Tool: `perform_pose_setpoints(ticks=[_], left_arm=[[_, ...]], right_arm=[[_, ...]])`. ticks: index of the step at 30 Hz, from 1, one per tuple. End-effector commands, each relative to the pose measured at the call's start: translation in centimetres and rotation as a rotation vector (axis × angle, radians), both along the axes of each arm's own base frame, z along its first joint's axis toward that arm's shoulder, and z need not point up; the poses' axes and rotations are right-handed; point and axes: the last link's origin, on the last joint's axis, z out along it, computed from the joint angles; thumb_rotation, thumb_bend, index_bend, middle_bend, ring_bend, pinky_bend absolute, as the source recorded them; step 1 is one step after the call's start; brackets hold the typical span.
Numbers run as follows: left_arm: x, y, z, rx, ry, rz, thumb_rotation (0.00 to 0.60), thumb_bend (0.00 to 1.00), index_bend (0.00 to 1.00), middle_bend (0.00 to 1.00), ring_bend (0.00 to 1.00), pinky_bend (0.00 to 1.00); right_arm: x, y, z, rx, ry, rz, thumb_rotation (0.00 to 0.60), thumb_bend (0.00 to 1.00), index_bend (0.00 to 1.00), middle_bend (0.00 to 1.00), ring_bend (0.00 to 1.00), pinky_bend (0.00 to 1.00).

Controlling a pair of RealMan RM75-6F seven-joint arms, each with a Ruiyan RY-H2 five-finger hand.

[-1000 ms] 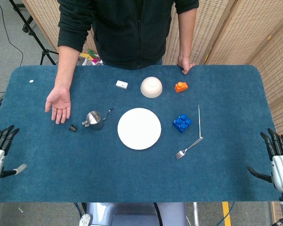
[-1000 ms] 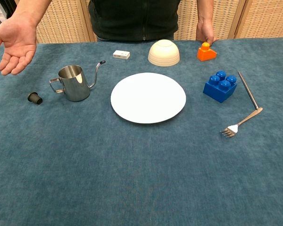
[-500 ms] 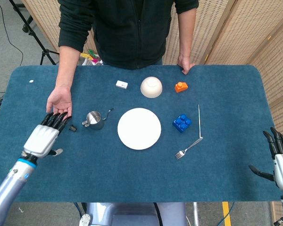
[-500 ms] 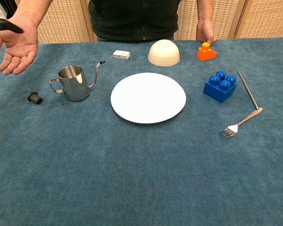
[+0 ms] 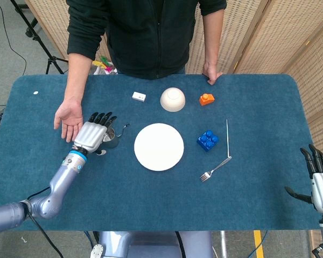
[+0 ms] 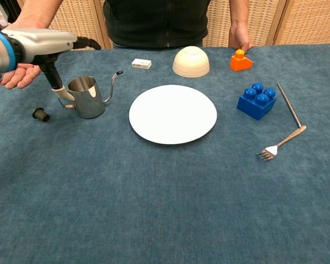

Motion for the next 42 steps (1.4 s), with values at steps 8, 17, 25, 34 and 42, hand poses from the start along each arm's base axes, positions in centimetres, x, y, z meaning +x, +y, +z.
perform_pose_setpoints(ticks=[8,17,25,34,42], left_arm=[[-0.3,1.6,-2.4,-0.034,-0.036,0.132,0.600,0.00,0.00,0.00,0.00,0.00],[-0.8,2.5,-4.1,0.062,-0.054,0.168,0.600,0.06,0.09,0.01,0.00,0.13],[-0.6,2.4,-4.8,0.074,-0.060,0.189,0.600,0.18,0.46,0.39,0.26,0.41],[-0.2,2.0,-3.8,0.137,-0.099,0.134,0.600,0.26,0.67,0.55,0.39,0.50],[2.2,0.2,-1.5,0.148,-0.141,-0.003,0.600,0.26,0.67,0.55,0.39,0.50]], right_arm=[[-0.3,-0.3,-0.1,0.004,-0.001,-0.017,0.600,0.00,0.00,0.00,0.00,0.00],[-0.5,-0.4,0.1,0.000,-0.008,-0.023,0.600,0.00,0.00,0.00,0.00,0.00],[-0.5,-0.4,0.0,0.003,-0.009,-0.023,0.600,0.00,0.00,0.00,0.00,0.00],[-0.4,-0.4,0.0,0.006,-0.014,-0.019,0.600,0.00,0.00,0.00,0.00,0.00],[-0.3,-0.3,0.1,0.005,-0.019,-0.015,0.600,0.00,0.00,0.00,0.00,0.00]])
